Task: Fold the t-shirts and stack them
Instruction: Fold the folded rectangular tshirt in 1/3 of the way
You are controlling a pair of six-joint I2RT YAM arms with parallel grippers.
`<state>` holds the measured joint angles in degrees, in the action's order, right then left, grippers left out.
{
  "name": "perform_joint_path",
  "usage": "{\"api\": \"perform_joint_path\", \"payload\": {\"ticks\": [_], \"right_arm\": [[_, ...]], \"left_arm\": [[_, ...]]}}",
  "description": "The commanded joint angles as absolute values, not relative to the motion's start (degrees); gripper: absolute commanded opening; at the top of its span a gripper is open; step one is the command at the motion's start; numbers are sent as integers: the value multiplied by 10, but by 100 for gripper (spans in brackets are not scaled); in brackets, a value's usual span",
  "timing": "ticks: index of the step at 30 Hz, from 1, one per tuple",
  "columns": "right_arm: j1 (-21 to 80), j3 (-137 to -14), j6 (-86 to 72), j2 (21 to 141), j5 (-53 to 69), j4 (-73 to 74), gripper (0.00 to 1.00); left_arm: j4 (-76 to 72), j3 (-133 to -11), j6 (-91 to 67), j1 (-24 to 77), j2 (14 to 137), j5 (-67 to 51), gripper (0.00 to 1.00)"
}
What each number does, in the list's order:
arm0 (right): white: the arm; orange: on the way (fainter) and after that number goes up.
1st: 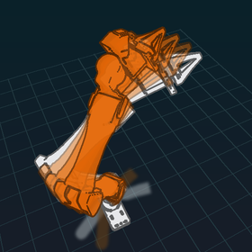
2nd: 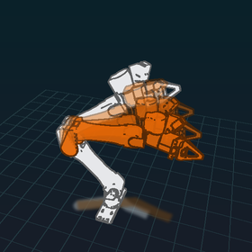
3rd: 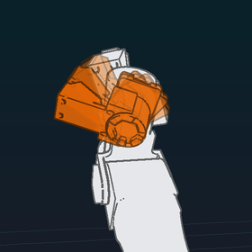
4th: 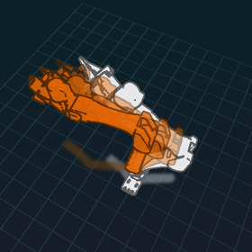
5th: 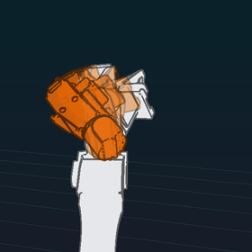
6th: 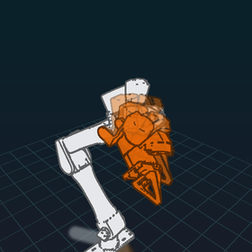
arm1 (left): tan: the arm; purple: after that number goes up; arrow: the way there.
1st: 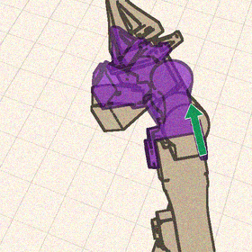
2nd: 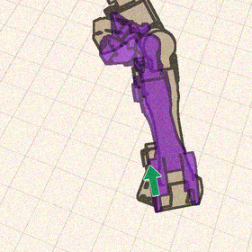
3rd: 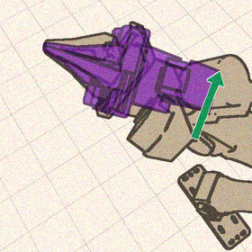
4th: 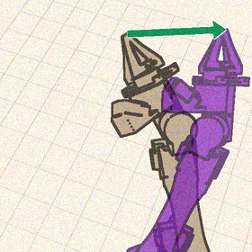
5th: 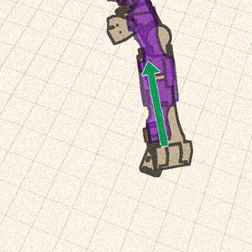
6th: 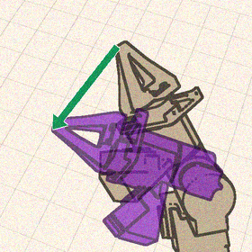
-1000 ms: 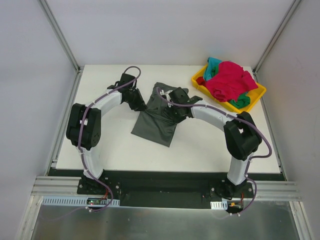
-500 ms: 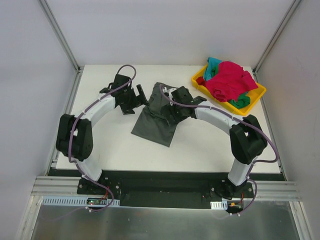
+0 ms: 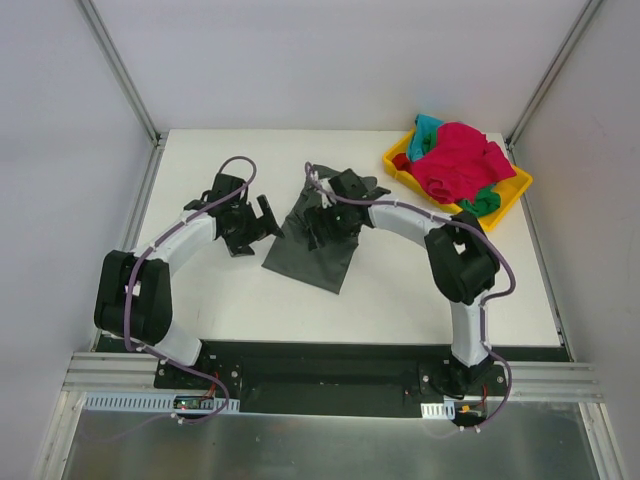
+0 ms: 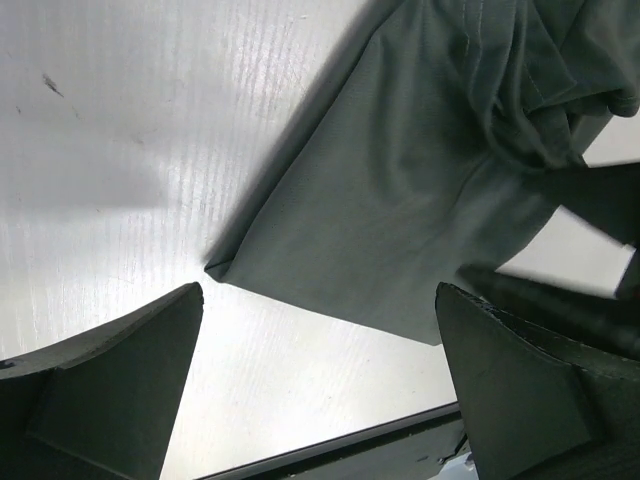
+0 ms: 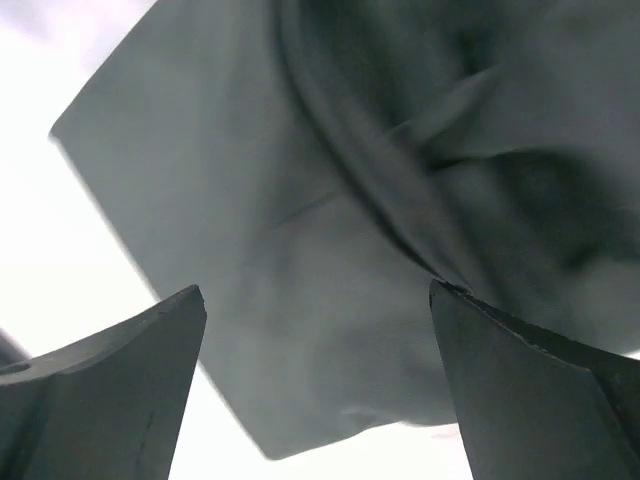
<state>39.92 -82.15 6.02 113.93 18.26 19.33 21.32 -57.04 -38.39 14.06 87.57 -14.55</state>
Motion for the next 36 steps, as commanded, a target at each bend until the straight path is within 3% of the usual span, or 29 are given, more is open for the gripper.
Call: {"api": "perform_joint_path", "payload": {"ticks": [1,7,14,20,30,36], "right_arm": [[338,-921,57,1155,112,196,96],[325,-941,72,1108,77,214,96],[373,-712,7,976,202,107,96],[446,-664,-15,997,235,66,96],[482,-548,-12,972,243,62,96],[518,-438,-36,875,237,87,96]], "left_arm": [[213,-570,-384,137,855,-171,99],[211,-582,-380,137,866,-193,99],[171,-643,-383,141,951,-284,99],[137,-640,-399,164,1009,-315,99],[122,-464,-393,169,970,-289,99],[122,-315,-411,216,832,-295,99]]}}
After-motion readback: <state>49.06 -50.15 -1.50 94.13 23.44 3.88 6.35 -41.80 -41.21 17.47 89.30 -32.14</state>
